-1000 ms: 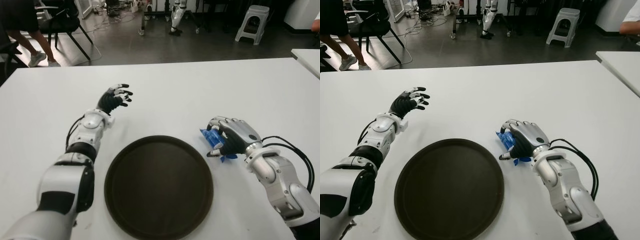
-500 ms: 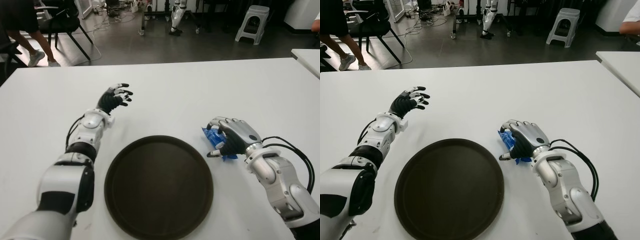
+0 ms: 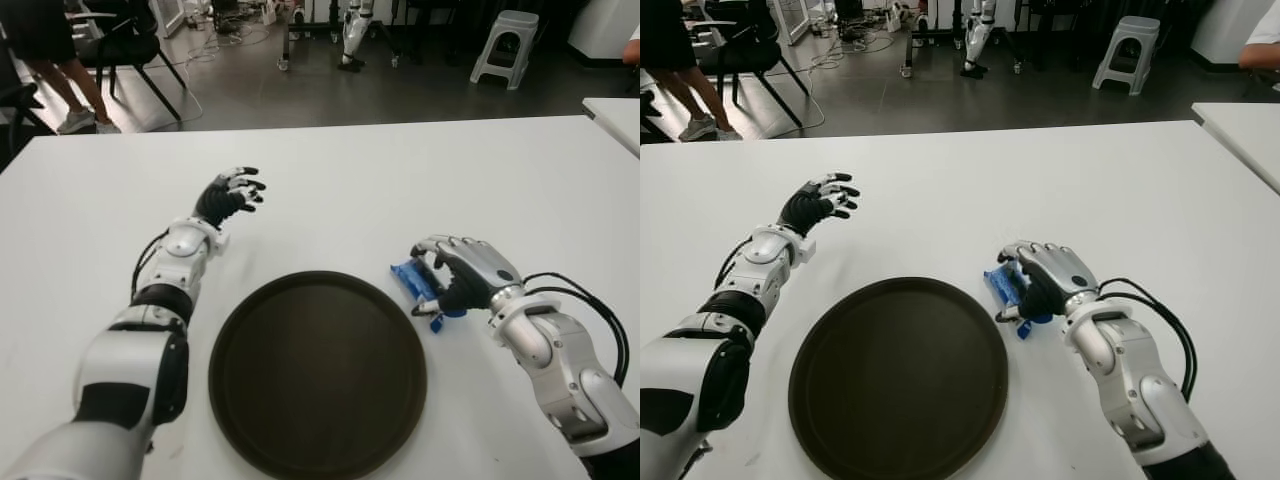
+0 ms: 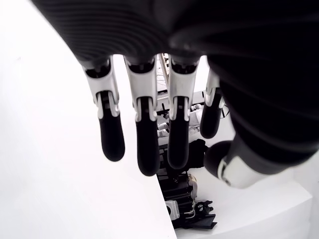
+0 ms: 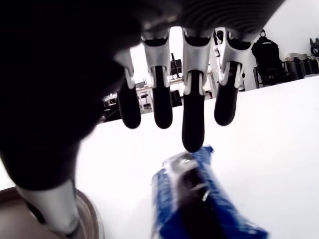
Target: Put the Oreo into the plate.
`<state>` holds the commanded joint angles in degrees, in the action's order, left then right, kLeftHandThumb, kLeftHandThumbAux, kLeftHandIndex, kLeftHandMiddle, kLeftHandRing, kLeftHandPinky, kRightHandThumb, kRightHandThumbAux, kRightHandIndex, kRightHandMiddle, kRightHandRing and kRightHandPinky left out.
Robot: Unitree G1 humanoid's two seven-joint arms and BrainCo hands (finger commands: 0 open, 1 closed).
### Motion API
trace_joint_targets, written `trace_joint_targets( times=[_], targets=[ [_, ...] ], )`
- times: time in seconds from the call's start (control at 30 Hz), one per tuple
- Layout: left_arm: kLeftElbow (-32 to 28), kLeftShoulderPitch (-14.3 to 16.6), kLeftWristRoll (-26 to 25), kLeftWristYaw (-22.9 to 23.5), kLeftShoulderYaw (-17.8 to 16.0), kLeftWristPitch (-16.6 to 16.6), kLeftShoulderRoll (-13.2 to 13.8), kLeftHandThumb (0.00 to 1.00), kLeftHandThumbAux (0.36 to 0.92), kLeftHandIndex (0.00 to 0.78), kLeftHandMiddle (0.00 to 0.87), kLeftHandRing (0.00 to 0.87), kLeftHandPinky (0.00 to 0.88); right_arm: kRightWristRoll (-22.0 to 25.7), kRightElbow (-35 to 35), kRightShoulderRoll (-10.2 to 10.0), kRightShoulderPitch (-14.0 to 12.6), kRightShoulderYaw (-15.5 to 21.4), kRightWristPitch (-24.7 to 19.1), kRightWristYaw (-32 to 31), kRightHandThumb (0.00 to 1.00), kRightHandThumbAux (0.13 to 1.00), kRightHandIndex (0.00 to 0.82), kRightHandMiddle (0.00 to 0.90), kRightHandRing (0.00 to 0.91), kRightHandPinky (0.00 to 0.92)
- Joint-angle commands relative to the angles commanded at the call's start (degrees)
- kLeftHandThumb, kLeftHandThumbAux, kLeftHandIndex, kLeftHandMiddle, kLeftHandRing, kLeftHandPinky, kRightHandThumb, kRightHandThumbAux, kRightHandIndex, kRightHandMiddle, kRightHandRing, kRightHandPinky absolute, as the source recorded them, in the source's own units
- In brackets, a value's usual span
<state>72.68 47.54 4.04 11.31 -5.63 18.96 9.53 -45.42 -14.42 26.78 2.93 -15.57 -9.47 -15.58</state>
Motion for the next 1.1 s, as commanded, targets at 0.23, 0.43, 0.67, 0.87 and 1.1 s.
trace_joint_targets(
  times=[0.23, 0.43, 0.67, 0.87, 1.1],
  targets=[
    [0.01, 0.04, -0.03, 0.3, -0.05, -0.35, 0.13, 0.123, 0.654, 0.225, 0.356, 0.377, 0.387, -1.25, 0.6, -0.44, 0.05, -0.08, -0.55, 1.34, 0.0, 0.755, 0.307, 0.34, 0.338, 0.288],
    [0.07, 0.04, 0.08, 0.17, 0.0, -0.47, 0.17, 0.12, 0.658, 0.221, 0.356, 0.382, 0.392, -2.89, 1.37, -1.23, 0.69, -0.11, -3.71, 0.61, 0.0, 0.757, 0.255, 0.292, 0.281, 0.225],
    [0.14, 0.01, 0.01, 0.31, -0.08, -0.27, 0.24, 0.115, 0.663, 0.229, 0.36, 0.38, 0.385, -4.88, 1.25, -1.42, 1.29, -0.73, -6.39, -1.17, 0.0, 0.756, 0.197, 0.239, 0.236, 0.184],
    [0.24, -0.03, -0.2, 0.6, -0.34, -0.17, 0.2, 0.113, 0.667, 0.227, 0.355, 0.38, 0.387, -7.33, 1.33, -1.45, 1.86, -1.5, -9.01, -3.84, 0.0, 0.764, 0.123, 0.176, 0.178, 0.136],
    [0.2, -0.15, -0.07, 0.46, -0.33, 0.25, 0.2, 0.112, 0.654, 0.229, 0.358, 0.383, 0.388, -8.76, 1.83, -1.48, 2.31, -2.07, -10.54, -4.76, 0.0, 0.773, 0.091, 0.138, 0.138, 0.101]
  ],
)
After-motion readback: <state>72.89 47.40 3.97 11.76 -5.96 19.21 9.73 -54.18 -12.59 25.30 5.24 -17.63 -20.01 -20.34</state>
